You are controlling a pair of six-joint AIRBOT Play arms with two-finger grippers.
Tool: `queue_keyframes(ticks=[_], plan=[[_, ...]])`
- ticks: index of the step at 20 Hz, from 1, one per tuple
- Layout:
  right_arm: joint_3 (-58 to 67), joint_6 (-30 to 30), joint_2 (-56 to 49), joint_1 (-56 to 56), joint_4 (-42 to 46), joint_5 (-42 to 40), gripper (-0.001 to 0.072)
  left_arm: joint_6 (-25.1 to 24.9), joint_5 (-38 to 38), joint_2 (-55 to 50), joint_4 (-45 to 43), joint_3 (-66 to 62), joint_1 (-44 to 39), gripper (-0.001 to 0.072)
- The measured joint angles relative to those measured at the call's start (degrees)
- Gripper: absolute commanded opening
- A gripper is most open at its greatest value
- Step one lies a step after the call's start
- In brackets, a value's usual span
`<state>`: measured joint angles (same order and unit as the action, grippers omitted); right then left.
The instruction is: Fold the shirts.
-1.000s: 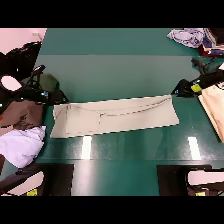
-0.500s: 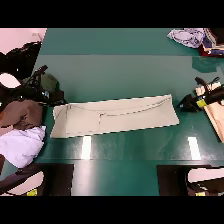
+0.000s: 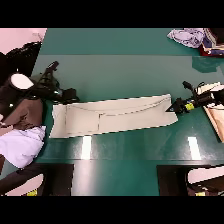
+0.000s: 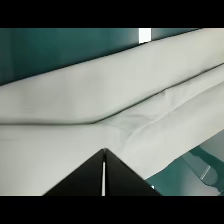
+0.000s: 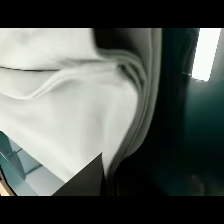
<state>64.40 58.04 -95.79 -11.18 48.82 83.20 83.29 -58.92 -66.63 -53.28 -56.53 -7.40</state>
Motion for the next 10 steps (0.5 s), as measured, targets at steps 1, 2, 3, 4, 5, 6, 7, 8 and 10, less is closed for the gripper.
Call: queue_keyframes(ticks=[1, 2, 3, 4, 5, 6, 7, 8, 10], plan=[[-0.02, -0.20, 1.46, 0.22, -0.33, 0.13, 0.0019, 1.11, 2.08, -0.63, 0.07, -0.09, -2.27, 0.0027], [0.02, -0.17, 3.37, 0.46, -0.61, 0.48, 0.0018, 2.05, 3.74, -1.68, 0.24, -0.37, -4.55, 0.0027], [0.44, 0.33, 5.33, 0.72, -0.68, 0.74, 0.0018, 2.73, 5.11, -3.08, 0.55, -0.85, -6.67, 0.0027], [1.22, 1.42, 7.37, 1.16, -0.83, 1.18, 0.0018, 3.26, 6.10, -4.87, 0.85, -1.62, -8.76, 0.0027], [2.49, 2.78, 9.62, 1.88, -0.90, 2.05, 0.0018, 3.69, 6.93, -7.04, 0.92, -2.67, -11.02, 0.0027], [4.11, 4.26, 11.72, 2.78, -0.98, 2.78, 0.0018, 3.98, 7.63, -9.55, 1.09, -4.07, -13.18, 0.0027], [6.10, 6.14, 13.81, 4.00, -1.07, 3.54, 0.0018, 4.24, 8.04, -12.02, 1.22, -5.51, -15.08, 0.0027], [8.37, 7.96, 15.78, 5.46, -1.14, 4.50, 0.0018, 4.44, 8.35, -14.78, 1.25, -7.28, -17.03, 0.0027], [13.20, 11.30, 18.78, 8.68, -1.25, 5.33, 0.0018, 4.81, 8.76, -19.87, 1.38, -10.84, -20.44, 0.0027]])
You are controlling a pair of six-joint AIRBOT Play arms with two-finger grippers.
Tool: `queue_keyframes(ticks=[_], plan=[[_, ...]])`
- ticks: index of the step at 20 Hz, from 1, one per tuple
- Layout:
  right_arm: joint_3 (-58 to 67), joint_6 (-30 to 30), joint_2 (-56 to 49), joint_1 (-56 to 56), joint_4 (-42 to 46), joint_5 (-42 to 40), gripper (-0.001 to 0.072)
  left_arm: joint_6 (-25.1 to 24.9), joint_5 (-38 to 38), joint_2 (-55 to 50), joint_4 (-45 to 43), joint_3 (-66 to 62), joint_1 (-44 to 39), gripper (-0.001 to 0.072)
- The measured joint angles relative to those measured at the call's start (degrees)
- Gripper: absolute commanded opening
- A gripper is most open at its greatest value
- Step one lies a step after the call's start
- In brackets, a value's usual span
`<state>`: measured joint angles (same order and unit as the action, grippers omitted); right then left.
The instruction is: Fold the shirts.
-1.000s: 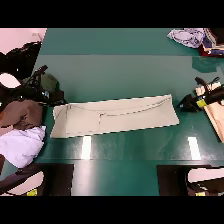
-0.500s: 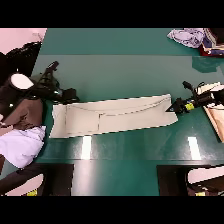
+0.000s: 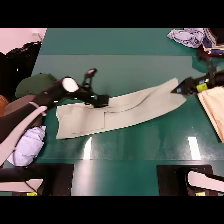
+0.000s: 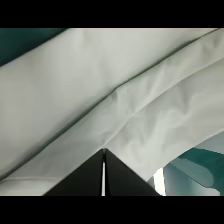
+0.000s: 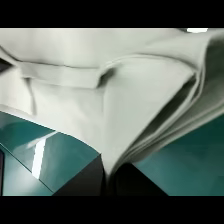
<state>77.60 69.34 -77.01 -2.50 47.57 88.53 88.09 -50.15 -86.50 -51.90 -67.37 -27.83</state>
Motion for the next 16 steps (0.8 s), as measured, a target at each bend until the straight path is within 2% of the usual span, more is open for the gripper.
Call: queue_keyframes(ticks=[7, 11, 16], plan=[[16.04, 7.04, 1.07, 13.46, -0.02, 1.55, 0.0017, 0.44, 0.94, -10.58, 1.25, -8.90, -6.78, 0.0027], [23.76, 8.55, -2.38, 20.20, 0.02, 1.68, 0.0018, 0.48, 0.74, -11.72, 0.90, -10.01, -7.56, 0.0026], [30.10, 9.16, -6.19, 25.57, 0.07, 1.68, 0.0018, 0.52, -4.04, -9.49, -4.24, -10.75, -5.92, 0.0026]])
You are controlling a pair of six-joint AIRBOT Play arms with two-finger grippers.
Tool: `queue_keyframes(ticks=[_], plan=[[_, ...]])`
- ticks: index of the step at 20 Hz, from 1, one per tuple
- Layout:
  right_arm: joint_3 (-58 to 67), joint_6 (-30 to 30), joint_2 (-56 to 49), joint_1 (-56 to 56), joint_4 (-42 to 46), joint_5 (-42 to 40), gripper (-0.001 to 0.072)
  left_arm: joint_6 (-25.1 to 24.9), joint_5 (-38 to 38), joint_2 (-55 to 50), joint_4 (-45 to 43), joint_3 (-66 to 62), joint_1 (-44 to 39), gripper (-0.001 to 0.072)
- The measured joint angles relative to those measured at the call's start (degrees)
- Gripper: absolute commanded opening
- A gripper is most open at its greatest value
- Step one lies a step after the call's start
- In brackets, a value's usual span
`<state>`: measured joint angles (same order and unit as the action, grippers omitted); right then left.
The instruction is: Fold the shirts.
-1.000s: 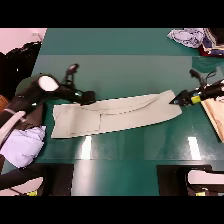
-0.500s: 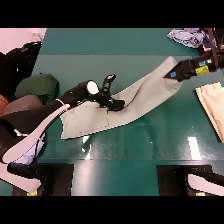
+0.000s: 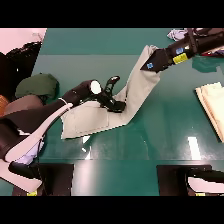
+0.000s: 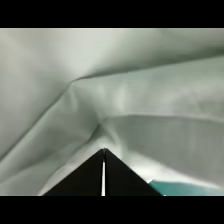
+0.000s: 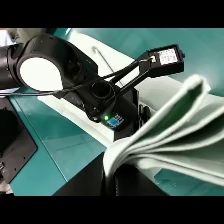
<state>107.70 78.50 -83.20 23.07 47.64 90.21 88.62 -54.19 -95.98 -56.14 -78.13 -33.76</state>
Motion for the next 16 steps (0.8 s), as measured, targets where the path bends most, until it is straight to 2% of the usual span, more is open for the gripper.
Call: queue_keyframes(ticks=[4, 10, 11, 12, 13, 15, 16], plan=[[2.93, 0.09, -2.10, 3.78, -0.02, -0.02, 0.0018, 0.02, -6.32, 8.68, -8.81, -0.13, 5.68, 0.0027], [4.33, -0.26, -7.41, 16.24, -0.11, -4.81, 0.0025, 0.00, -13.51, 27.39, -22.77, -0.15, 20.72, 0.0028], [4.37, -0.90, -9.14, 19.54, -0.15, -6.84, 0.0187, 0.00, -14.01, 30.21, -24.33, -0.15, 23.39, 0.0028], [4.44, -1.79, -10.93, 22.64, -0.13, -9.09, 0.0443, -0.02, -14.43, 32.57, -25.33, -0.15, 25.66, 0.0028], [4.50, -2.89, -12.96, 25.86, -0.17, -12.11, 0.0521, -0.02, -14.71, 34.71, -26.23, -0.15, 27.91, 0.0028], [5.33, -4.26, -16.83, 30.75, -0.07, -16.59, 0.0515, -0.04, -15.28, 37.68, -27.43, -0.20, 31.34, 0.0028], [6.19, -4.74, -18.51, 32.35, -0.02, -17.86, 0.0481, -0.04, -15.74, 38.75, -27.76, -0.20, 32.68, 0.0028]])
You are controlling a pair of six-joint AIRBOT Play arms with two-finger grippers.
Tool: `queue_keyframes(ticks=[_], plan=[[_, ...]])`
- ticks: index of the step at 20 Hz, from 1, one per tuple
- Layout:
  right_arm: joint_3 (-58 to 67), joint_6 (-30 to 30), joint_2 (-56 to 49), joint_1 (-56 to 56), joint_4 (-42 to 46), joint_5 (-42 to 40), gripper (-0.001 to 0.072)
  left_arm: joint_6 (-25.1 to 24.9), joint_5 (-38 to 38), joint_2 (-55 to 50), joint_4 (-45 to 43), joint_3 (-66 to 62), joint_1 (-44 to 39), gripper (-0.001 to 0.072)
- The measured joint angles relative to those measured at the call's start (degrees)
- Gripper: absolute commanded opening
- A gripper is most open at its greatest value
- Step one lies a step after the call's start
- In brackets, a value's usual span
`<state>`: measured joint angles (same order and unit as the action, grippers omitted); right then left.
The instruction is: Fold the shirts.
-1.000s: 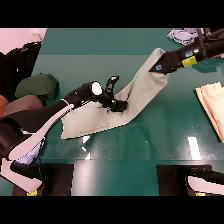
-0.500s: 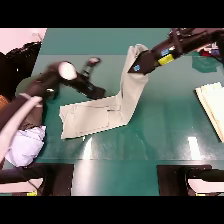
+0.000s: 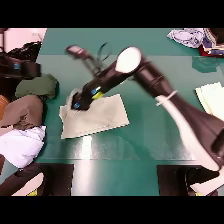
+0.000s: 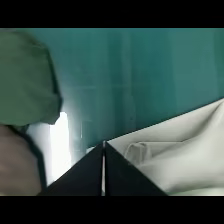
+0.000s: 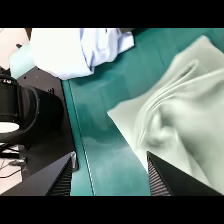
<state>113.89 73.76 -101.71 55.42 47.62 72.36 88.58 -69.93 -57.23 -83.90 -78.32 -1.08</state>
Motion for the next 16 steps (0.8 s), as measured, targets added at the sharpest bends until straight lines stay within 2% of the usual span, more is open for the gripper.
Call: queue_keyframes(ticks=[1, 4, 9, 10, 11, 12, 14, 15, 16], plan=[[0.76, -0.42, -1.14, 0.79, 0.20, -0.66, 0.0447, -0.02, -0.59, 0.81, -0.26, 0.00, 0.92, 0.0028], [-0.07, -0.37, -1.29, -0.57, 2.58, 0.72, 0.0447, -0.04, -2.38, 1.97, -0.68, 0.00, 2.43, 0.0028], [-12.61, 2.64, 5.18, -12.00, 8.55, 4.17, 0.0455, -0.07, -3.56, 2.56, -0.09, 0.00, 3.19, 0.0028], [-16.04, 3.19, 6.54, -14.82, 9.11, 4.15, 0.0521, -0.07, -3.69, 2.56, 0.35, 0.00, 3.23, 0.0028], [-19.76, 3.63, 7.69, -17.88, 9.53, 3.91, 0.0654, -0.07, -3.63, 2.56, 0.92, 0.00, 3.28, 0.0028], [-23.08, 3.78, 8.41, -20.57, 9.77, 3.48, 0.0677, -0.07, -3.54, 2.56, 1.44, 0.00, 3.30, 0.0028], [-29.16, 4.26, 8.79, -25.53, 8.57, 2.56, 0.0668, -0.07, -3.04, 2.56, 2.73, 0.00, 3.32, 0.0028], [-31.74, 4.39, 8.17, -27.71, 6.84, 2.29, 0.0646, -0.07, -2.64, 2.56, 3.39, 0.00, 3.32, 0.0028], [-33.64, 4.59, 7.10, -29.31, 4.70, 1.95, 0.0589, -0.07, -2.21, 2.54, 4.07, 0.00, 3.32, 0.0028]])
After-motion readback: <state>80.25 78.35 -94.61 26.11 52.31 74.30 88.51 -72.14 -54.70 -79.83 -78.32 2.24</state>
